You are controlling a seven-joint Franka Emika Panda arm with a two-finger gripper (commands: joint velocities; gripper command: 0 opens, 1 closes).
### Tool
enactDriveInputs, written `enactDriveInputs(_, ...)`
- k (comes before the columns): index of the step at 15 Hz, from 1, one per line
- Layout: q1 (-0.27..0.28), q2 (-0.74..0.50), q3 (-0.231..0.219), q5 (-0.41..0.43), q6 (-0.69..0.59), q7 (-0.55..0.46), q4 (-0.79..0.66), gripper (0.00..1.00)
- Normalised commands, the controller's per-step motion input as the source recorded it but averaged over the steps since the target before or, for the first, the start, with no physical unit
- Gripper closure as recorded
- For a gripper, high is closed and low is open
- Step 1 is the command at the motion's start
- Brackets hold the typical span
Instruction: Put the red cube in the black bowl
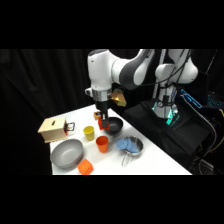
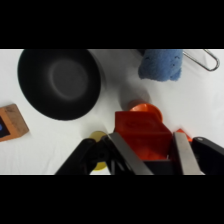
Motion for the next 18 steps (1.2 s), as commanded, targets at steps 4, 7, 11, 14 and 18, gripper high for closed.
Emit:
enactDriveInputs(4,-0.12,-0.33,-0.008,-0.075,0.08,-0.09,-0.31,0.75)
enactDriveInputs(7,-0.114,-0.36,-0.017,-0.087,0.14,-0.1,-0.35,0.75)
enactDriveInputs(11,-0.113,-0.35,-0.02,-0.118,0.26,-0.12,-0.39,0.75)
enactDriveInputs(14,-0.116,-0.27,-0.029,-0.139,0.33,-0.13,-0.36,0.75)
enactDriveInputs(18,-0.106,-0.18,-0.036,-0.105,0.3,-0.13,-0.29,0.75)
